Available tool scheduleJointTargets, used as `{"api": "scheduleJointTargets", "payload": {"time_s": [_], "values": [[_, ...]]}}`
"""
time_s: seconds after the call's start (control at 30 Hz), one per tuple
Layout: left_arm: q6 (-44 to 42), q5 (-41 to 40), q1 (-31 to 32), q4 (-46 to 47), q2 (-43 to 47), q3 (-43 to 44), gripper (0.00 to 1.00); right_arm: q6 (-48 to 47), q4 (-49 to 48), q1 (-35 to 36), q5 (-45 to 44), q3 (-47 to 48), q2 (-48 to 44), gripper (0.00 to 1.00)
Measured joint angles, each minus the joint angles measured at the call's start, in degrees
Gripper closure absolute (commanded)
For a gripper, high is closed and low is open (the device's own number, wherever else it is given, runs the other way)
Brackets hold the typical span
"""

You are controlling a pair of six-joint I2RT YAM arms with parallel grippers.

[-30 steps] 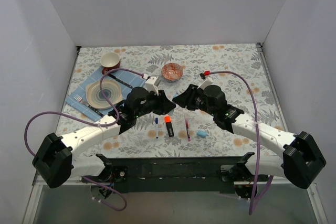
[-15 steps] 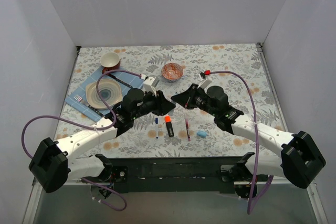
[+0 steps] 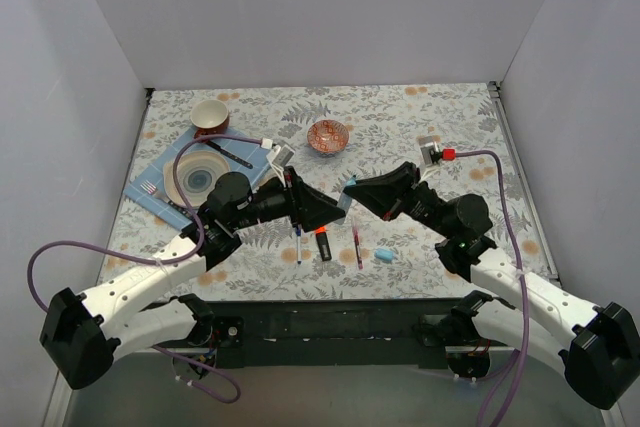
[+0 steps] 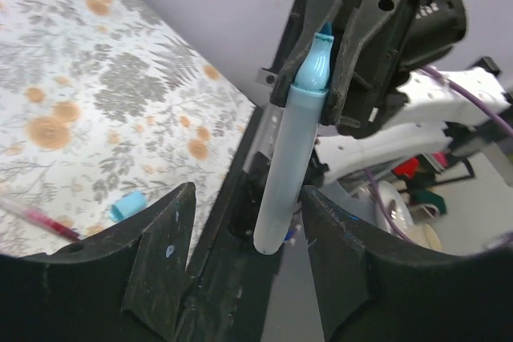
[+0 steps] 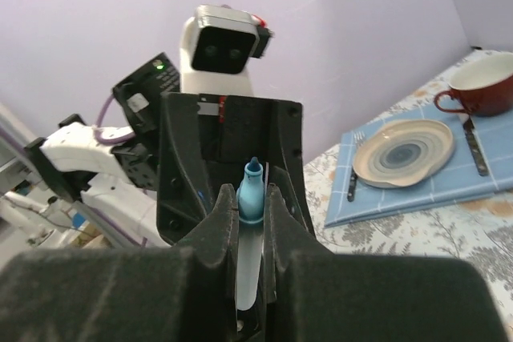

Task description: Insert the pens into the pen caps

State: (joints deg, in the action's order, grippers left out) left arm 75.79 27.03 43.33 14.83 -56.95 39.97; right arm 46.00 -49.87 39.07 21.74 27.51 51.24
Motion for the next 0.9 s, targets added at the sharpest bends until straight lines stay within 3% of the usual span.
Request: {"api": "scheduleJointTargets", "payload": {"time_s": [0.33,0.5,0.57,0.67,0.8,0.9], "values": [[9.27,13.92,0.00,10.40,-2.97,-2.03,0.64,3.39,-7.58,0.00,4.81,-0.83,0.04,0.99],[11.58,16.00,0.00,13.57,-3.72,-2.99,0.83,3.32,-6.80,0.00,5.29,-1.16,0.00,0.99],[11.63,16.46,0.00,14.47,-4.00,-3.19,0.85,3.43,-6.45,0.00,5.11,-1.22,-0.09,0.99],[11.72,16.55,0.00,15.43,-4.22,-3.63,1.00,3.78,-6.34,0.00,4.35,-1.88,-0.46,0.99],[11.69,16.52,0.00,15.63,-4.52,-3.91,1.00,3.76,-5.73,0.00,3.91,-2.25,-0.66,0.99],[11.52,16.28,0.00,15.21,-4.52,-3.91,1.00,3.69,-5.05,0.00,3.65,-2.25,-0.81,0.70]]}}
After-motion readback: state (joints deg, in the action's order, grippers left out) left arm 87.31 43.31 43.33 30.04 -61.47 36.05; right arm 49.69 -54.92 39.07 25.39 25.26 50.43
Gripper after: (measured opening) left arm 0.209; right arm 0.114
